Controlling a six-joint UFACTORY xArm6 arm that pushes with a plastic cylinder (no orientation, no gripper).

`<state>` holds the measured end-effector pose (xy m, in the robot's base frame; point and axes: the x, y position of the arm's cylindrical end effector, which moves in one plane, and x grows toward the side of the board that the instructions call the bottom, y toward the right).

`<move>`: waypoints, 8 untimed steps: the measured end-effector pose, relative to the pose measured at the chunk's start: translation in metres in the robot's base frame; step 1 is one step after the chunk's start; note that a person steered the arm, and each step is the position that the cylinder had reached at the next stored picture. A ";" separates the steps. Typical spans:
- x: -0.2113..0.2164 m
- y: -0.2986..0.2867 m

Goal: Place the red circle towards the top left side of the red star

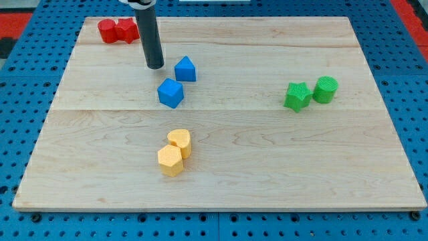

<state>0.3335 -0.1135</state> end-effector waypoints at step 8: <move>-0.142 -0.029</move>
<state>0.1920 -0.1423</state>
